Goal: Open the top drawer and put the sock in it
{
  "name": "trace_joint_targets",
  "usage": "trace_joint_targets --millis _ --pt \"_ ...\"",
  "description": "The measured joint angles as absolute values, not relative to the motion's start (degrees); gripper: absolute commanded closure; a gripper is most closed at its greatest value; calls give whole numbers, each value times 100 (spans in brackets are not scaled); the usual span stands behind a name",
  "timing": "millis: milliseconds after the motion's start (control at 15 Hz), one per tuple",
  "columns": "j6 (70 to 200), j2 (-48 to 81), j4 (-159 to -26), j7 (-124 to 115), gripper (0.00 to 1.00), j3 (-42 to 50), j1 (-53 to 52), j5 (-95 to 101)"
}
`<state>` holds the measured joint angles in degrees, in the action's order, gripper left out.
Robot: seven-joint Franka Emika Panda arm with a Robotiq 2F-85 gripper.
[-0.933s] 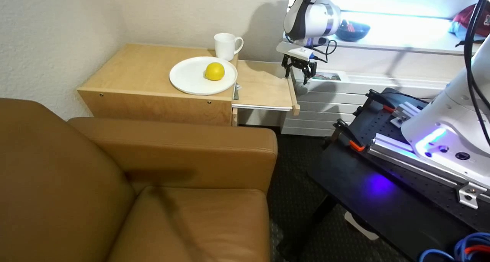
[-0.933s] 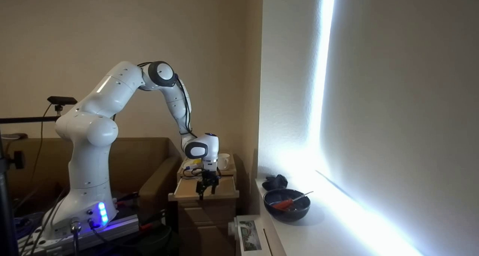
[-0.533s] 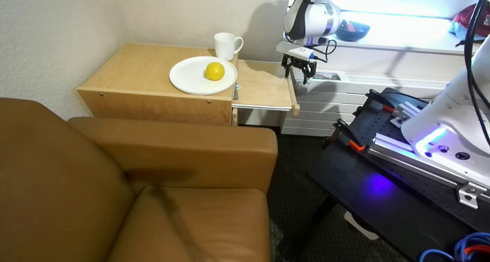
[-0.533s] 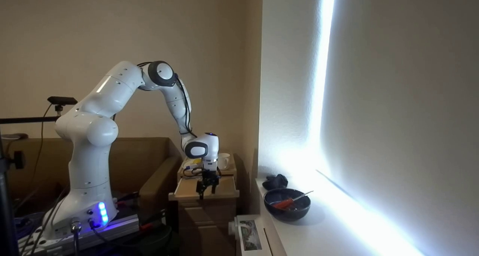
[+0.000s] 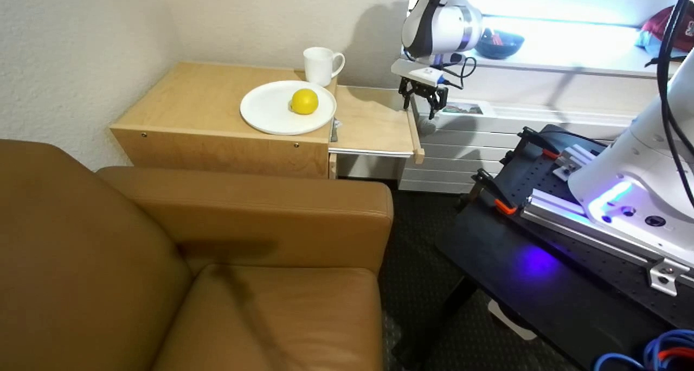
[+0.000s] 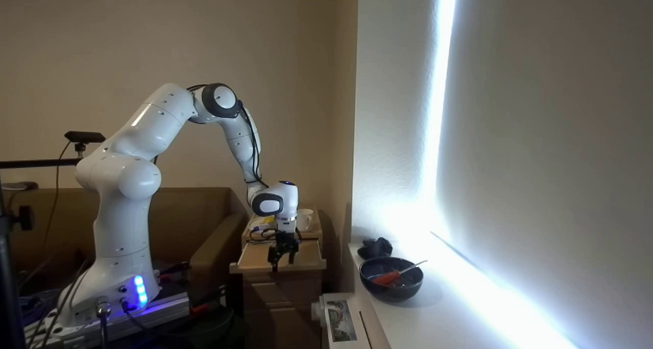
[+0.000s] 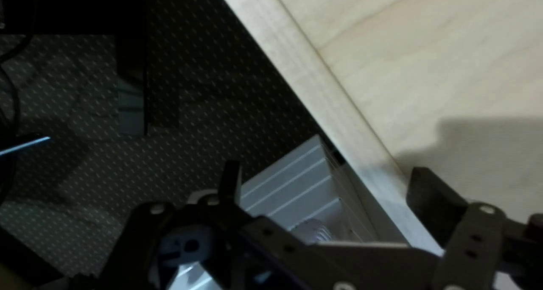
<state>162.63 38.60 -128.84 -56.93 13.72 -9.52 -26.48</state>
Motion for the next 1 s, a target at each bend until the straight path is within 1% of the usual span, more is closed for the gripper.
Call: trace_joint_targets --millis 200,400,600,800,1000 --pt "17002 3457 -13107 -5995 0 1450 -823 -2688" --pt "16985 2859 -13369 -5869 0 1294 -409 -2664" --pt "17039 2705 -13473 -5940 0 1267 -353 -2631" --pt "17556 2859 -13434 -6574 0 1647 -486 -2614" --pt "17721 2936 -13315 -7040 0 2059 -367 -2656"
